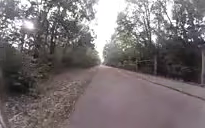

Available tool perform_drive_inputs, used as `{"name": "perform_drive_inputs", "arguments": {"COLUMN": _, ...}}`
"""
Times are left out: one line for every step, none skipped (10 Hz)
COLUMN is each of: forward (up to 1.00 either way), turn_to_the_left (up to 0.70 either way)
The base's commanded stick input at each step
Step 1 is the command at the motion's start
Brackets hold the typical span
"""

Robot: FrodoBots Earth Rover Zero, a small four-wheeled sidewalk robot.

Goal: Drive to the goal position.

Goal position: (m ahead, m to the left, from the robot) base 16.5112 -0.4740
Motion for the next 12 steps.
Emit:
{"name": "perform_drive_inputs", "arguments": {"forward": 0.70, "turn_to_the_left": 0.00}}
{"name": "perform_drive_inputs", "arguments": {"forward": 0.70, "turn_to_the_left": 0.00}}
{"name": "perform_drive_inputs", "arguments": {"forward": 0.70, "turn_to_the_left": 0.00}}
{"name": "perform_drive_inputs", "arguments": {"forward": 0.70, "turn_to_the_left": 0.00}}
{"name": "perform_drive_inputs", "arguments": {"forward": 0.70, "turn_to_the_left": 0.00}}
{"name": "perform_drive_inputs", "arguments": {"forward": 0.70, "turn_to_the_left": 0.00}}
{"name": "perform_drive_inputs", "arguments": {"forward": 0.70, "turn_to_the_left": 0.00}}
{"name": "perform_drive_inputs", "arguments": {"forward": 0.70, "turn_to_the_left": 0.00}}
{"name": "perform_drive_inputs", "arguments": {"forward": 0.70, "turn_to_the_left": 0.00}}
{"name": "perform_drive_inputs", "arguments": {"forward": 0.70, "turn_to_the_left": 0.00}}
{"name": "perform_drive_inputs", "arguments": {"forward": 0.70, "turn_to_the_left": 0.00}}
{"name": "perform_drive_inputs", "arguments": {"forward": 0.70, "turn_to_the_left": 0.00}}
